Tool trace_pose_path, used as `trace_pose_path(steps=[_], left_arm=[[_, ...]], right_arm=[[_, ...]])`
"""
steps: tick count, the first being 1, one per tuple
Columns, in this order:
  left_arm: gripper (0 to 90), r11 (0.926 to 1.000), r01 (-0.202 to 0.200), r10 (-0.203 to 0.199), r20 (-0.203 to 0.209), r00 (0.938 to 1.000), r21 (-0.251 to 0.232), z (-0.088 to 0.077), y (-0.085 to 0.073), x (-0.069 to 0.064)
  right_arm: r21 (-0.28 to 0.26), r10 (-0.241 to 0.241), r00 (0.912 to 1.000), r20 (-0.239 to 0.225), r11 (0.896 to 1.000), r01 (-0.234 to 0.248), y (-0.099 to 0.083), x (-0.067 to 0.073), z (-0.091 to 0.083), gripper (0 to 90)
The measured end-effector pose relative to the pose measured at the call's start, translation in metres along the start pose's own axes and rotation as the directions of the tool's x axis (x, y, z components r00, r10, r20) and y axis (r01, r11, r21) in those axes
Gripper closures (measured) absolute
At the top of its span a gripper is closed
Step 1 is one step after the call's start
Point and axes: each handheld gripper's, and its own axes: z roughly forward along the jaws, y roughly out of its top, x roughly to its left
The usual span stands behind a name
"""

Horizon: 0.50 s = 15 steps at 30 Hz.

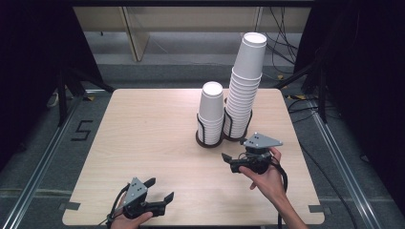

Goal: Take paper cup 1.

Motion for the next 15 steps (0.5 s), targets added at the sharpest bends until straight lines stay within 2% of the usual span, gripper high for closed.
trace_pose_path(steps=[3, 5, 8, 9, 11, 13, 15], left_arm=[[14.4, 1.0, -0.002, 0.002, -0.003, 1.0, 0.004, 0.0, 0.0, 0.0], [14.4, 1.0, -0.001, 0.001, 0.0, 1.0, 0.002, 0.0, 0.0, 0.0], [14.4, 1.0, -0.001, 0.001, -0.001, 1.0, 0.003, 0.0, 0.0, 0.0], [14.5, 1.0, -0.004, 0.004, -0.001, 1.0, 0.005, 0.0, 0.0, 0.0], [14.4, 1.0, -0.005, 0.005, 0.0, 1.0, 0.006, 0.0, 0.0, 0.0], [14.4, 1.0, -0.006, 0.006, -0.001, 1.0, 0.008, 0.0, 0.0, 0.0], [14.4, 1.0, -0.002, 0.002, 0.0, 1.0, 0.004, 0.0, 0.0, 0.0]], right_arm=[[-0.034, -0.006, 1.0, -0.006, 0.999, 0.006, 0.01, 0.0, 0.002, 16.7], [-0.036, -0.015, 0.9998, 0.009, 0.999, 0.016, 0.013, 0.0, 0.001, 16.9], [-0.047, -0.008, 1.0, 0.001, 0.999, 0.008, 0.022, 0.001, 0.002, 16.9], [-0.057, -0.022, 0.9997, 0.007, 0.998, 0.022, 0.027, 0.0, 0.004, 16.7], [-0.052, -0.012, 0.9999, -0.003, 0.999, 0.012, 0.03, 0.001, 0.005, 16.1], [-0.071, 0.001, 0.9999, -0.016, 0.997, -0.002, 0.035, 0.002, 0.009, 15.9], [-0.087, -0.015, 0.9999, 0.004, 0.996, 0.015, 0.046, 0.0, 0.012, 15.9]])
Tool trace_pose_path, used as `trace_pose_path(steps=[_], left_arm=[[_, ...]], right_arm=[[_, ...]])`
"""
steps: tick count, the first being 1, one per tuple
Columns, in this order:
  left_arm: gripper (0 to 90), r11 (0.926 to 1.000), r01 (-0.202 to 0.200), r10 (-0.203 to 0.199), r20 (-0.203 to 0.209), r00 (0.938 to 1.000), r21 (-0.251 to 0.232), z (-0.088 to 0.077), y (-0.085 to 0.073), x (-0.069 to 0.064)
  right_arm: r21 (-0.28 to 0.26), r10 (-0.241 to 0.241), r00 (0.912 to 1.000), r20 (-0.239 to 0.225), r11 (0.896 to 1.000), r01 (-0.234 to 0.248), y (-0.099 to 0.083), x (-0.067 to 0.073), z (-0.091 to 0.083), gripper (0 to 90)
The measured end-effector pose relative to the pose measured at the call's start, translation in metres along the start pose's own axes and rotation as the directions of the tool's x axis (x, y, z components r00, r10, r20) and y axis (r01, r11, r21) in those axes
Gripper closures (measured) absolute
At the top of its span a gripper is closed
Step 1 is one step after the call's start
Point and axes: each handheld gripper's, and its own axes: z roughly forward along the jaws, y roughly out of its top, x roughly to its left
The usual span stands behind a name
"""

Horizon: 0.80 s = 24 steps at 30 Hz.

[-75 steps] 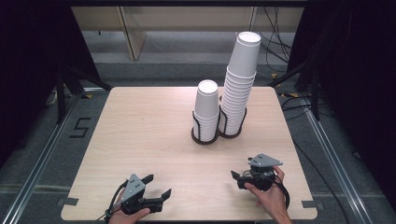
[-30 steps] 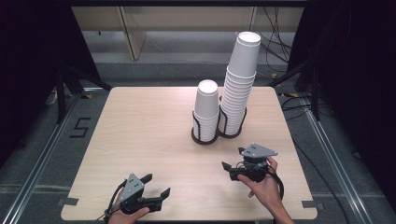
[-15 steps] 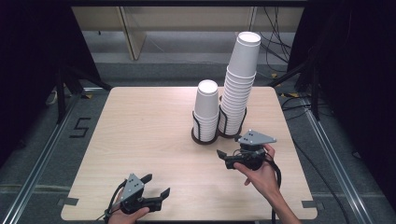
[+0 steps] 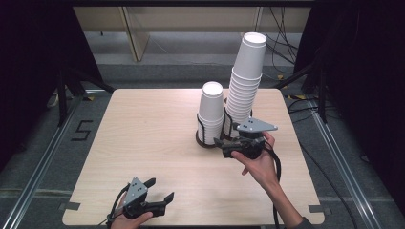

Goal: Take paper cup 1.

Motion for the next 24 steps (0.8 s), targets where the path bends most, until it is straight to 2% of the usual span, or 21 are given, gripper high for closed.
trace_pose_path(steps=[1, 3, 5, 8, 10, 17, 18, 22, 24], left_arm=[[14.4, 1.0, 0.001, -0.001, -0.002, 1.0, 0.002, 0.0, 0.0, 0.0], [14.4, 1.0, -0.004, 0.004, 0.001, 1.0, 0.004, 0.0, 0.0, 0.0], [14.4, 1.0, -0.004, 0.004, 0.001, 1.0, 0.004, 0.0, 0.0, 0.0], [14.5, 1.0, -0.004, 0.004, 0.002, 1.0, 0.005, 0.0, 0.0, 0.0], [14.5, 0.9999, -0.005, 0.005, 0.0, 1.0, 0.011, 0.0, 0.0, -0.001], [14.4, 0.9999, -0.005, 0.005, 0.0, 1.0, 0.011, 0.0, 0.0, -0.001], [14.4, 0.9999, -0.006, 0.006, 0.001, 1.0, 0.011, 0.0, 0.0, -0.001], [14.4, 0.9998, -0.01, 0.01, 0.002, 1.0, 0.015, 0.0, 0.0, -0.001], [14.4, 0.9999, -0.005, 0.005, 0.002, 1.0, 0.011, 0.0, 0.0, -0.002]], right_arm=[[0.0, 0.015, 0.9999, 0.001, 1.0, -0.015, 0.002, 0.001, 0.001, 15.9], [-0.005, 0.012, 0.9999, -0.003, 1.0, -0.012, 0.008, -0.001, 0.005, 15.9], [-0.012, -0.003, 0.9998, 0.02, 1.0, 0.003, 0.014, -0.003, 0.009, 15.9], [-0.015, 0.012, 0.9996, 0.026, 1.0, -0.012, 0.019, -0.005, 0.014, 15.9], [-0.001, 0.02, 0.9983, 0.055, 1.0, -0.02, 0.027, -0.007, 0.023, 15.7], [-0.014, 0.029, 0.9946, 0.099, 1.0, -0.028, 0.042, -0.01, 0.043, 15.7], [-0.009, 0.041, 0.994, 0.102, 0.999, -0.04, 0.043, -0.01, 0.044, 15.7], [-0.013, 0.037, 0.9923, 0.118, 0.999, -0.036, 0.048, -0.012, 0.05, 15.6], [-0.007, 0.054, 0.99, 0.13, 0.999, -0.054, 0.051, -0.012, 0.054, 15.6]])
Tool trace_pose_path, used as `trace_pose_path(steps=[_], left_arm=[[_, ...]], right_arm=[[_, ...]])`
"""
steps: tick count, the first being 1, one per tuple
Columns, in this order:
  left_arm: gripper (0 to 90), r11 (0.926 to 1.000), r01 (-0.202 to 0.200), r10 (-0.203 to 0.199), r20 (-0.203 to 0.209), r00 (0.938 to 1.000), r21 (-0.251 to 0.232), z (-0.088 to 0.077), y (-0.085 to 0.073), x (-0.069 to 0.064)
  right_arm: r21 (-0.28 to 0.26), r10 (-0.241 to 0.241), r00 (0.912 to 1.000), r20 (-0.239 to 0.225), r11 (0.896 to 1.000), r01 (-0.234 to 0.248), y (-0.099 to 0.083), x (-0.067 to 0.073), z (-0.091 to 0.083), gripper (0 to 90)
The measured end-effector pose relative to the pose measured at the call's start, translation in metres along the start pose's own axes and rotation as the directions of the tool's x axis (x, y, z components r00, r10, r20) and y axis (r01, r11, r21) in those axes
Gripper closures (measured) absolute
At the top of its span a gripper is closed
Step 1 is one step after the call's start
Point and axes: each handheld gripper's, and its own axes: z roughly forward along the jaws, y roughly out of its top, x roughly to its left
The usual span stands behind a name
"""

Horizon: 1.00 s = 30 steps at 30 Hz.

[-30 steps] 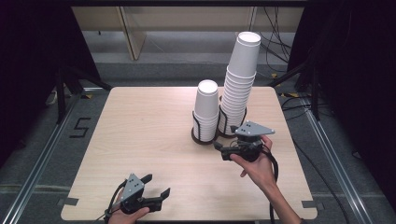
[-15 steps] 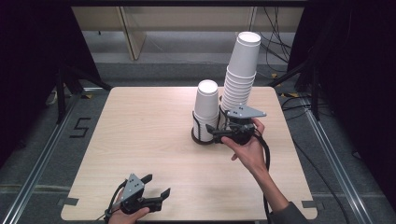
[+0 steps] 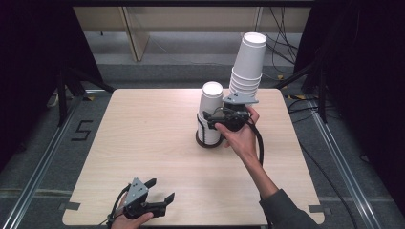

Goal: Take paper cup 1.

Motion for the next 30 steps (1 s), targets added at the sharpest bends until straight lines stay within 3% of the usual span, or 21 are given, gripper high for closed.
trace_pose_path(steps=[10, 11, 14, 15, 23, 30], left_arm=[[14.4, 1.0, -0.005, 0.005, 0.001, 1.0, 0.005, 0.0, 0.0, 0.0], [14.5, 1.0, 0.002, -0.002, 0.002, 1.0, 0.001, 0.0, 0.0, 0.0], [14.4, 1.0, 0.002, -0.002, 0.002, 1.0, 0.0, 0.0, 0.0, -0.001], [14.4, 1.0, -0.006, 0.006, 0.003, 1.0, 0.007, 0.0, 0.0, 0.0], [14.4, 1.0, -0.004, 0.004, 0.003, 1.0, 0.005, 0.0, 0.0, 0.0], [14.4, 1.0, -0.007, 0.007, 0.006, 1.0, 0.006, 0.0, 0.0, -0.001]], right_arm=[[-0.002, 0.012, 0.9969, 0.078, 1.0, -0.012, 0.011, 0.0, 0.019, 15.3], [-0.006, 0.001, 0.9967, 0.081, 1.0, -0.001, 0.012, -0.001, 0.02, 15.4], [0.004, 0.041, 0.9955, 0.086, 0.999, -0.041, 0.013, 0.001, 0.024, 15.4], [0.007, 0.02, 0.9952, 0.096, 1.0, -0.021, 0.014, 0.001, 0.025, 15.3], [0.015, 0.07, 0.9918, 0.107, 0.997, -0.072, 0.014, 0.001, 0.035, 15.3], [0.015, 0.057, 0.9897, 0.131, 0.998, -0.059, 0.015, 0.001, 0.042, 15.8]])
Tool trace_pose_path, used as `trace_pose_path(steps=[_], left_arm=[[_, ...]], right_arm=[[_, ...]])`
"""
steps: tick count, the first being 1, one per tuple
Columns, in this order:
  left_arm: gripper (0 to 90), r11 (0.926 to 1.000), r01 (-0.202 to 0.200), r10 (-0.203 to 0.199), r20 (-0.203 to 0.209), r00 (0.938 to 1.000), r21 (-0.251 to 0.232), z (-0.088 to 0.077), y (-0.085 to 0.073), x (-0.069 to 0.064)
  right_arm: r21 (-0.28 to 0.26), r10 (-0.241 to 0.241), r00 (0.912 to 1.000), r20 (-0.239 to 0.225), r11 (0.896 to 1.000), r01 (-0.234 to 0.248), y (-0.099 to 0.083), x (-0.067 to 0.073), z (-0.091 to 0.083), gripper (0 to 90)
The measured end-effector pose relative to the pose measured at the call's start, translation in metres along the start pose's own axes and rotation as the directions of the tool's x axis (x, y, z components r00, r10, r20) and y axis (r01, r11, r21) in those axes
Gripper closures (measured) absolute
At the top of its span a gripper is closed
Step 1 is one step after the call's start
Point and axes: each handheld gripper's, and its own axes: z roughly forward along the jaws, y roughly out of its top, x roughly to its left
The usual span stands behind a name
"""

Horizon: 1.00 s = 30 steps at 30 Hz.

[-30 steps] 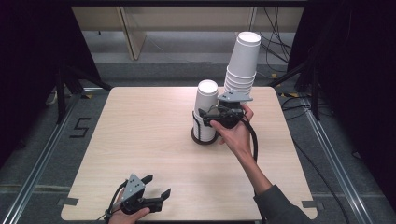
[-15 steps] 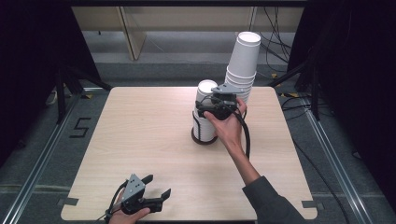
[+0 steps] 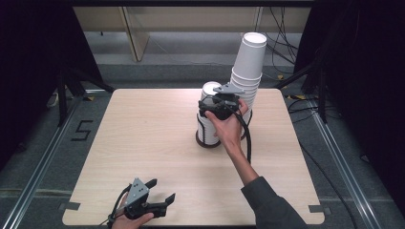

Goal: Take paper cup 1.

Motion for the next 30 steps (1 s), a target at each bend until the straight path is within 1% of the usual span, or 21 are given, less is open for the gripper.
trace_pose_path(steps=[2, 7, 9, 12, 13, 14, 15, 16, 17, 19, 20, 22, 23, 25, 26, 27, 28, 29, 30], left_arm=[[14.4, 1.0, 0.001, -0.001, -0.001, 1.0, 0.0, 0.0, 0.0, 0.0], [14.4, 1.0, 0.001, -0.001, 0.0, 1.0, 0.0, 0.0, 0.0, 0.0], [14.4, 1.0, -0.001, 0.001, 0.0, 1.0, 0.0, 0.0, 0.0, 0.0], [14.5, 1.0, 0.0, 0.0, 0.0, 1.0, 0.0, 0.0, 0.0, 0.0], [14.5, 1.0, 0.001, -0.001, 0.0, 1.0, 0.0, 0.0, 0.0, 0.0], [14.4, 1.0, 0.001, -0.001, 0.001, 1.0, 0.0, 0.0, 0.0, 0.0], [14.4, 1.0, 0.001, -0.001, 0.001, 1.0, 0.0, 0.0, 0.0, 0.0], [14.5, 1.0, 0.001, -0.001, 0.001, 1.0, 0.0, 0.0, 0.0, 0.0], [14.4, 1.0, 0.0, 0.0, 0.0, 1.0, 0.001, 0.0, 0.0, 0.0], [14.5, 1.0, 0.001, -0.001, 0.006, 1.0, -0.003, 0.0, 0.0, 0.0], [14.4, 1.0, 0.001, -0.001, 0.006, 1.0, -0.003, 0.001, 0.0, 0.0], [14.4, 1.0, 0.002, -0.002, 0.006, 1.0, -0.003, 0.001, 0.0, 0.0], [14.4, 1.0, 0.001, -0.001, 0.007, 1.0, -0.002, 0.001, 0.0, 0.0], [14.4, 1.0, 0.007, -0.007, 0.008, 0.9999, -0.007, 0.001, 0.0, -0.001], [14.4, 0.9999, 0.006, -0.006, 0.012, 0.9999, -0.009, 0.002, -0.001, 0.0], [14.4, 0.9999, 0.005, -0.005, 0.013, 0.9999, -0.009, 0.002, -0.001, -0.001], [14.5, 0.9999, 0.008, -0.008, 0.015, 0.9999, -0.012, 0.002, -0.001, -0.001], [14.5, 1.0, 0.005, -0.005, 0.01, 0.9999, -0.004, 0.002, -0.001, -0.001], [14.4, 1.0, 0.006, -0.006, 0.013, 0.9999, -0.006, 0.002, -0.001, -0.001]], right_arm=[[0.0, 0.019, 0.9998, 0.004, 1.0, -0.019, 0.001, 0.001, 0.002, 17.2], [0.005, 0.016, 0.9998, 0.013, 1.0, -0.016, 0.002, 0.001, 0.002, 18.4], [-0.01, 0.025, 0.9996, 0.014, 1.0, -0.025, 0.003, 0.002, 0.0, 18.9], [-0.019, 0.026, 0.9995, 0.019, 0.999, -0.026, 0.006, 0.002, -0.001, 19.1], [-0.029, 0.019, 0.9996, 0.02, 0.999, -0.018, 0.011, 0.003, -0.005, 19.1], [-0.03, 0.021, 0.9996, 0.017, 0.999, -0.021, 0.014, 0.004, -0.006, 19.1], [-0.043, 0.021, 0.9997, 0.015, 0.999, -0.02, 0.015, 0.004, -0.007, 19.2], [-0.043, 0.021, 0.9997, 0.015, 0.999, -0.02, 0.015, 0.004, -0.007, 19.2], [-0.054, 0.02, 0.9997, 0.013, 0.998, -0.019, 0.021, 0.003, -0.011, 19.1], [-0.054, 0.025, 0.9996, 0.011, 0.998, -0.024, 0.023, 0.004, -0.013, 19.2], [-0.064, 0.024, 0.9997, 0.006, 0.998, -0.024, 0.029, 0.004, -0.017, 19.2], [-0.07, 0.017, 0.9998, 0.008, 0.997, -0.016, 0.031, 0.004, -0.019, 19.2], [-0.081, 0.015, 0.9998, 0.009, 0.997, -0.014, 0.038, 0.004, -0.024, 19.2], [-0.097, 0.011, 0.9999, 0.007, 0.995, -0.01, 0.044, 0.004, -0.027, 19.2], [-0.097, 0.011, 0.9999, 0.007, 0.995, -0.01, 0.044, 0.004, -0.027, 19.2], [-0.104, 0.006, 0.9999, 0.009, 0.995, -0.005, 0.047, 0.004, -0.03, 19.2], [-0.106, 0.018, 0.9998, 0.007, 0.994, -0.017, 0.052, 0.005, -0.033, 19.2], [-0.121, 0.012, 0.9999, 0.008, 0.993, -0.011, 0.058, 0.005, -0.037, 19.2], [-0.125, 0.012, 0.9999, 0.008, 0.992, -0.011, 0.061, 0.005, -0.038, 19.2]])
